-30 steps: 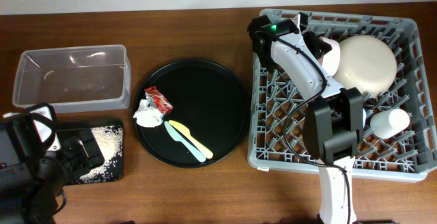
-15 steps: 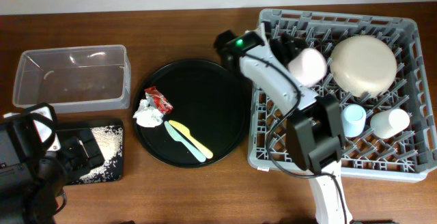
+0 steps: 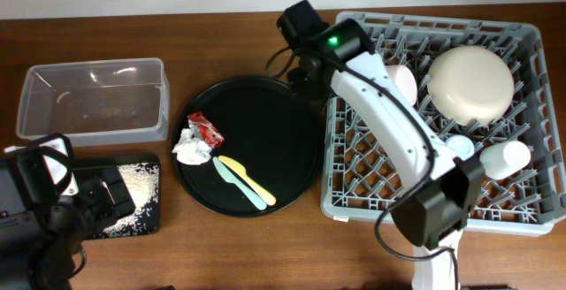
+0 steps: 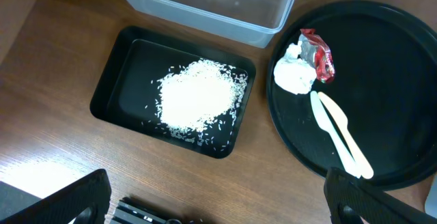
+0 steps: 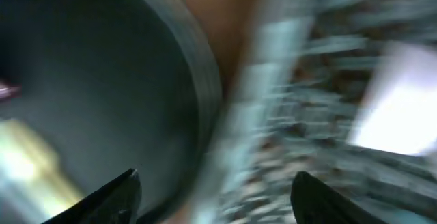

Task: Sort waste into correct bins and load items into the dishwasher rack
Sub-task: 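Move the right gripper to the yellow spoon on the black tray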

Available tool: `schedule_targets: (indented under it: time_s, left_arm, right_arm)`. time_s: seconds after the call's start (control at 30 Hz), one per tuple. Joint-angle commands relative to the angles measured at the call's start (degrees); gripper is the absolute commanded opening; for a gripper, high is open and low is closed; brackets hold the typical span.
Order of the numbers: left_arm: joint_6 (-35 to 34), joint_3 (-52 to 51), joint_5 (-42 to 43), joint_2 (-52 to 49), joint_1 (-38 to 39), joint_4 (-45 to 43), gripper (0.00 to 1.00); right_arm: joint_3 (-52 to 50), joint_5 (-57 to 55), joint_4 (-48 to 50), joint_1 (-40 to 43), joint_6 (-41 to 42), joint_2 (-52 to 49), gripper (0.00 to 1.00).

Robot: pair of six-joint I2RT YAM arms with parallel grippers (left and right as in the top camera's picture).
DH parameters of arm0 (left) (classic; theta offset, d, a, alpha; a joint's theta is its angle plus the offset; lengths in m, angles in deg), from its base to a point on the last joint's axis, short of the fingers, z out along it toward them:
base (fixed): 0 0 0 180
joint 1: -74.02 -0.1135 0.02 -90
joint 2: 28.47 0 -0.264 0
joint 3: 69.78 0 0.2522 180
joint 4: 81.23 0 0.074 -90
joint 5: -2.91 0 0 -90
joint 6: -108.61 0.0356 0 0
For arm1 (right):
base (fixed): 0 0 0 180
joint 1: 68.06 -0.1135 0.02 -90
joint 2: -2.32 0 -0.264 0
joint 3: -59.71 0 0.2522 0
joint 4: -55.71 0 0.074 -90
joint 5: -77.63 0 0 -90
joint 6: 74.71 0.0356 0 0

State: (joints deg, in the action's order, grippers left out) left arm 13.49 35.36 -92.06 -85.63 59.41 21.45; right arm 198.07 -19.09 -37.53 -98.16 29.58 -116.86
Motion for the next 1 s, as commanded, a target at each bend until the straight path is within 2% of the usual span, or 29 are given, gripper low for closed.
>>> schedule_targets:
  time_s: [0.0, 0.17, 0.3, 0.43, 0.47, 0.53, 0.57, 0.73, 0.97]
  left_arm:
    - [0.9, 0.1, -0.5, 0.1, -0.3, -0.1, 0.99]
    - [0.9, 0.1, -0.5, 0.1, -0.3, -0.1, 0.99]
    - [0.9, 0.1, -0.5, 0.1, -0.3, -0.1, 0.99]
    - [0.9, 0.1, -0.5, 0.1, -0.3, -0.1, 0.99]
    - [0.9, 0.1, -0.5, 0.1, -0.3, -0.1, 0.99]
    - [0.9, 0.1, -0.5, 0.1, -0.3, -0.1, 0.99]
    - [0.9, 0.1, -0.5, 0.1, -0.3, -0.1, 0.99]
    - [0.9, 0.1, -0.5, 0.1, -0.3, -0.1, 0.99]
    - [0.9, 0.1, -0.5, 0.1, -0.3, -0.1, 0.99]
  right_arm:
    - [-1.2, 20.6, 0.9, -2.0, -3.4, -0.3, 0.73]
    - [-4.8, 20.5, 3.1, -7.2, -10.0, -0.4, 0.70]
    - [-9.3, 13.0, 7.4, -12.9, -11.3, -0.5, 0.70]
    - [-14.5, 12.3, 11.0, -15.6, -16.2, -0.5, 0.69]
    - [-16.9, 12.2, 12.5, -16.3, -18.7, -0.5, 0.65]
    - [-21.9, 12.0, 16.4, -17.0, -20.6, -0.5, 0.50]
    - [-24.1, 12.0, 18.3, -17.1, -21.0, -0.5, 0.47]
    - [-35.4, 12.3, 28.1, -17.0, -20.9, -0.5, 0.49]
    - [-35.6, 13.9, 30.4, -17.2, -22.0, -1.3, 0.49]
